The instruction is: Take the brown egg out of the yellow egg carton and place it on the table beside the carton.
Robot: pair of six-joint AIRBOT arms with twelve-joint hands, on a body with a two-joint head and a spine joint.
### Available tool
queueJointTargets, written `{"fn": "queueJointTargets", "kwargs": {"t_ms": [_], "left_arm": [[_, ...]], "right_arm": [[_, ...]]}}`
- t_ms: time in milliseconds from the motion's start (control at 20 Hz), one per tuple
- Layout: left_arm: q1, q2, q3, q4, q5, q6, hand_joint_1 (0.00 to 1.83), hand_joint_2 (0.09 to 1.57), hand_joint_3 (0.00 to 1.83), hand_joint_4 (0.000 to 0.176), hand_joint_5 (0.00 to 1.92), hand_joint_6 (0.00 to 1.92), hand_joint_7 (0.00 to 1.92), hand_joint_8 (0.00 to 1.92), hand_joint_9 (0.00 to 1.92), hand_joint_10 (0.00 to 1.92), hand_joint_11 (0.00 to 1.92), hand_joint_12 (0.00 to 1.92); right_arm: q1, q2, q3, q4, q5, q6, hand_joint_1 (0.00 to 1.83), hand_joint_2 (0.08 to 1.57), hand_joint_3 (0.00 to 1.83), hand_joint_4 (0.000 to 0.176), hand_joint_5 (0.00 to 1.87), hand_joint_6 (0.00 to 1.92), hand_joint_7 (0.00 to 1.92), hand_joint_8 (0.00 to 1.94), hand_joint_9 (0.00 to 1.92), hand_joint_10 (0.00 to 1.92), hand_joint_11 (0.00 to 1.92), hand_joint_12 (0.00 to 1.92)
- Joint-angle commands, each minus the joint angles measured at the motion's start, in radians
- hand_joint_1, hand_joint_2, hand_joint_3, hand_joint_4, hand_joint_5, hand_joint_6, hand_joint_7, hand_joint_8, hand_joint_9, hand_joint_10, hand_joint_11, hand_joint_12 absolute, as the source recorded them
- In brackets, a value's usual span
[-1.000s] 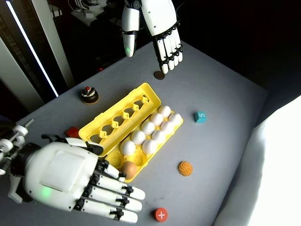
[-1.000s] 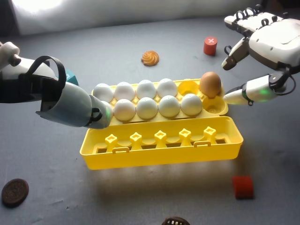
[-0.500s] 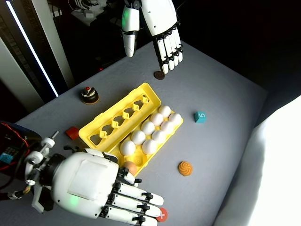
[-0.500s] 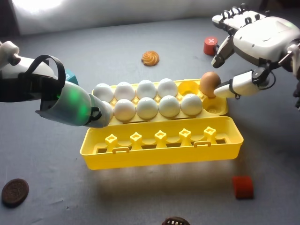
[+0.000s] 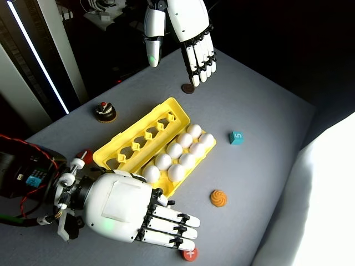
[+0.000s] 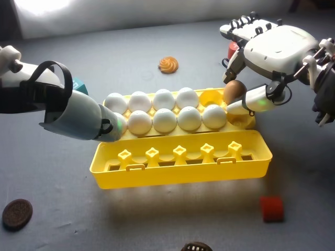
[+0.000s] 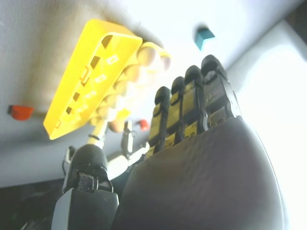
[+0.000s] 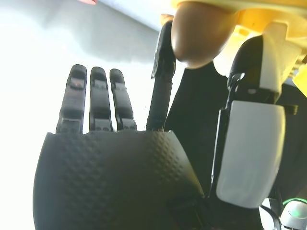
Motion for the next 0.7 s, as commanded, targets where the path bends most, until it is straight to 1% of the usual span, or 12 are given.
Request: {"fn": "queueJointTargets", "kwargs": {"t_ms": [0,100,150,200,300,350,400,450,550,650], "left_arm": [[-0.01,0.0,-0.001,0.069,-0.022,0.0,0.0,1.23,0.0,0.0,0.11,0.0,0.08,0.0,0.05,0.0,0.02,0.04],[-0.01,0.0,-0.001,0.069,-0.022,0.0,0.0,1.23,0.0,0.0,0.1,0.0,0.07,0.0,0.04,0.0,0.01,0.04],[-0.01,0.0,-0.001,0.069,-0.022,0.0,0.0,1.23,0.0,0.0,0.1,0.0,0.08,0.0,0.05,0.0,0.02,0.05],[-0.01,0.0,-0.001,0.069,-0.022,0.0,0.0,1.23,0.0,0.0,0.1,0.0,0.08,0.0,0.05,0.0,0.02,0.05],[-0.01,0.0,-0.001,0.069,-0.022,0.0,0.0,1.23,0.0,0.0,0.09,0.0,0.06,0.0,0.03,0.0,0.0,0.04],[-0.01,0.0,-0.001,0.069,-0.022,0.0,0.0,1.23,0.0,0.0,0.09,0.0,0.07,0.0,0.04,0.0,0.01,0.05],[-0.01,0.0,-0.001,0.069,-0.022,0.0,0.0,1.23,0.0,0.0,0.09,0.0,0.07,0.0,0.04,0.0,0.01,0.05],[-0.01,0.0,-0.001,0.069,-0.022,0.0,0.0,1.23,0.0,0.0,0.1,0.01,0.08,0.01,0.05,0.01,0.01,0.05],[-0.01,0.0,-0.001,0.069,-0.022,0.0,0.0,1.24,0.0,0.0,0.08,0.0,0.06,0.0,0.03,0.0,0.0,0.02],[-0.01,0.0,-0.001,0.069,-0.022,0.0,0.0,1.23,0.0,0.0,0.09,0.01,0.08,0.01,0.06,0.01,0.02,0.03]], "right_arm": [[0.013,0.003,0.007,-0.021,0.106,0.003,0.75,0.87,0.01,0.174,1.02,0.04,0.0,0.0,0.0,0.0,0.0,0.0],[0.016,0.002,0.013,-0.022,0.103,0.003,0.75,0.91,0.03,0.176,1.04,0.04,0.0,0.0,0.0,0.0,0.0,0.0],[0.017,0.002,0.017,-0.022,0.101,0.003,0.98,1.1,0.01,0.176,0.97,0.95,0.0,0.0,0.0,0.0,0.0,0.0],[0.019,0.002,0.021,-0.022,0.099,0.003,0.98,1.1,0.01,0.176,0.97,0.95,0.0,0.0,0.0,0.0,0.0,0.0],[0.02,0.003,0.023,-0.022,0.098,0.003,1.04,1.06,0.0,0.176,1.09,0.8,0.0,0.0,0.0,0.0,0.0,0.0],[0.02,0.003,0.023,-0.023,0.097,0.003,1.05,1.05,0.0,0.176,1.11,0.76,0.0,0.0,0.0,0.0,0.0,0.0],[0.02,0.003,0.023,-0.023,0.097,0.002,1.07,1.03,0.0,0.176,1.18,0.65,0.0,0.0,0.0,0.0,0.0,0.0],[0.02,0.003,0.023,-0.023,0.097,0.002,1.08,1.01,0.0,0.176,1.21,0.6,0.0,0.0,0.0,0.0,0.0,0.0],[0.021,0.003,0.023,-0.023,0.097,0.0,1.08,1.01,0.0,0.176,1.21,0.59,0.03,0.01,0.0,0.0,0.0,0.0],[0.032,0.003,0.023,-0.023,0.097,0.0,1.06,1.03,0.0,0.176,1.15,0.7,0.05,0.0,0.0,0.0,0.0,0.0]]}}
